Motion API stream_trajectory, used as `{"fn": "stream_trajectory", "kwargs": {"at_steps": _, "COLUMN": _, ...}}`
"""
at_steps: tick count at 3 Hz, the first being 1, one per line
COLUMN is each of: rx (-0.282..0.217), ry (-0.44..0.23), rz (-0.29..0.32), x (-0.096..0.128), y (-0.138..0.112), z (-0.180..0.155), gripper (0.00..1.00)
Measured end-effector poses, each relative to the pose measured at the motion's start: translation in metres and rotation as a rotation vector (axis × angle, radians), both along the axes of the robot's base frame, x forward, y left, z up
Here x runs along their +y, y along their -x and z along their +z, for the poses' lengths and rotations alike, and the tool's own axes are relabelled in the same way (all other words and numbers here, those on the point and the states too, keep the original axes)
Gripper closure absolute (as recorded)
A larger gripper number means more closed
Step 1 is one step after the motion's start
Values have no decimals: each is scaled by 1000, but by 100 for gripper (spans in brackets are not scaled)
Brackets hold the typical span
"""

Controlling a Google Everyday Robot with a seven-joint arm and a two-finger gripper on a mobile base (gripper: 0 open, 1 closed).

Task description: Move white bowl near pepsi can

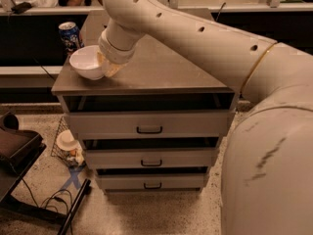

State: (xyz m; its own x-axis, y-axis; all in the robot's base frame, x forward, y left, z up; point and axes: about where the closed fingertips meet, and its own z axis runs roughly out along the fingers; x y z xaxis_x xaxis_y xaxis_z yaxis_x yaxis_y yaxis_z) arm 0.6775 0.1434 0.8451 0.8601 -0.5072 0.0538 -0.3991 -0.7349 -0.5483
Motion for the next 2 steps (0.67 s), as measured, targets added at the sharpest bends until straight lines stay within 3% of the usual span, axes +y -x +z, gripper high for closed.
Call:
{"fn": "stream_trajectory", "kwargs": {"at_steps": 1, "rx": 4, "ry": 2, "rz": 3, "x": 2, "y": 1, "z": -3, "gripper": 12}}
{"fn": "stream_trajectory", "kwargs": {"at_steps": 2, "rx": 6, "ry": 3, "rz": 5, "x": 2, "y": 1, "z": -4, "gripper": 0}}
